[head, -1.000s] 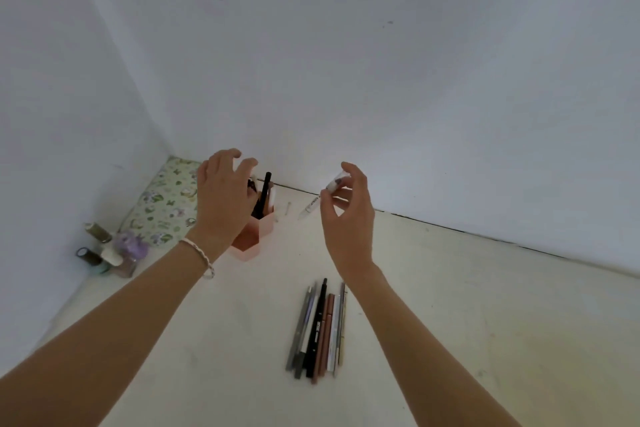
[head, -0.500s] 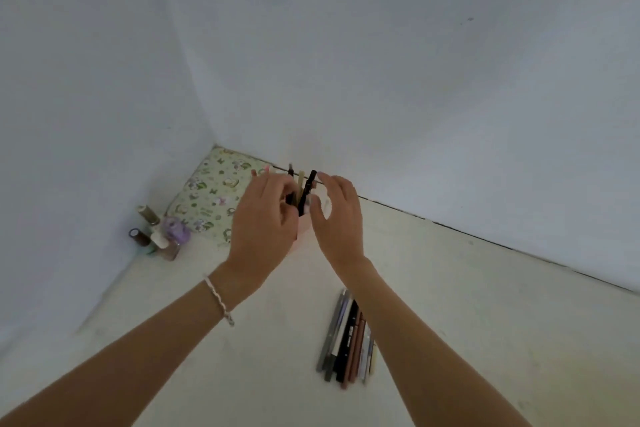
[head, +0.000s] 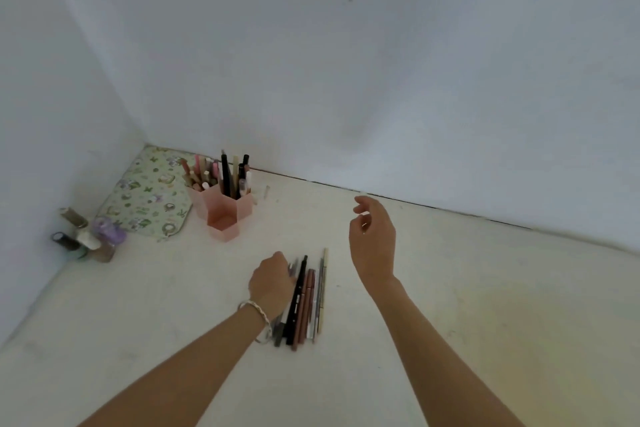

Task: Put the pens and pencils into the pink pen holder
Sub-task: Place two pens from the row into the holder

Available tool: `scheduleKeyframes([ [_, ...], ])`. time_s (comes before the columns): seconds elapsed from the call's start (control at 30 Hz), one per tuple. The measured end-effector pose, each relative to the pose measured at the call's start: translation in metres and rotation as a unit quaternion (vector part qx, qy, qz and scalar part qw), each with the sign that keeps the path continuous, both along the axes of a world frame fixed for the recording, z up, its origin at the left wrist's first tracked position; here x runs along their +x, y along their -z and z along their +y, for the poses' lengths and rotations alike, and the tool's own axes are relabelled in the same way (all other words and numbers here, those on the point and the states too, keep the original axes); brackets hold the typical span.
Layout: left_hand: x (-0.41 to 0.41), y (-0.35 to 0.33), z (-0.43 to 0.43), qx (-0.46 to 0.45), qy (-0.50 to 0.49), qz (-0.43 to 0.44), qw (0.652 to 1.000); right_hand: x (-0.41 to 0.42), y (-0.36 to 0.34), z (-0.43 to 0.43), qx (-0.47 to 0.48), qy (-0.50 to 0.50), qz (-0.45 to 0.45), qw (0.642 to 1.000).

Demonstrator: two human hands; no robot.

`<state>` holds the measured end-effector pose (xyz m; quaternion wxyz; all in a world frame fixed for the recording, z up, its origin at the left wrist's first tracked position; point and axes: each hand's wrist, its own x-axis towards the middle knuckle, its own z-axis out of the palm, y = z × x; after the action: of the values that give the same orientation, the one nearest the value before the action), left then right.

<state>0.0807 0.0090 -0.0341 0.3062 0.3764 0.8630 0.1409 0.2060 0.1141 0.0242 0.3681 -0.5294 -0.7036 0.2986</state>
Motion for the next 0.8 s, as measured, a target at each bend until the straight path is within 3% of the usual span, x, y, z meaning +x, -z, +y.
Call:
scheduleKeyframes([
  [0.17,-0.002,-0.001,0.002,0.019,-0.031,-0.033,0.999,0.018,0.020,-0.014,-0.068,-0.012,-0.054,0.996],
  [0.33,-0.026,-0.023,0.007,0.137,-0.086,-0.057,0.985,0.008,0.044,-0.021,-0.206,-0.060,-0.180,0.960],
  [0.47,-0.042,-0.045,0.002,0.221,-0.105,-0.060,0.968,-0.018,0.059,-0.034,-0.236,-0.076,-0.268,0.931],
  [0.63,-0.050,-0.060,-0.008,0.286,-0.126,-0.087,0.946,-0.034,0.063,-0.041,-0.237,-0.058,-0.255,0.936],
  [0.8,-0.071,-0.081,-0.006,0.384,-0.117,-0.034,0.915,-0.025,0.057,-0.026,-0.209,-0.079,-0.219,0.950],
])
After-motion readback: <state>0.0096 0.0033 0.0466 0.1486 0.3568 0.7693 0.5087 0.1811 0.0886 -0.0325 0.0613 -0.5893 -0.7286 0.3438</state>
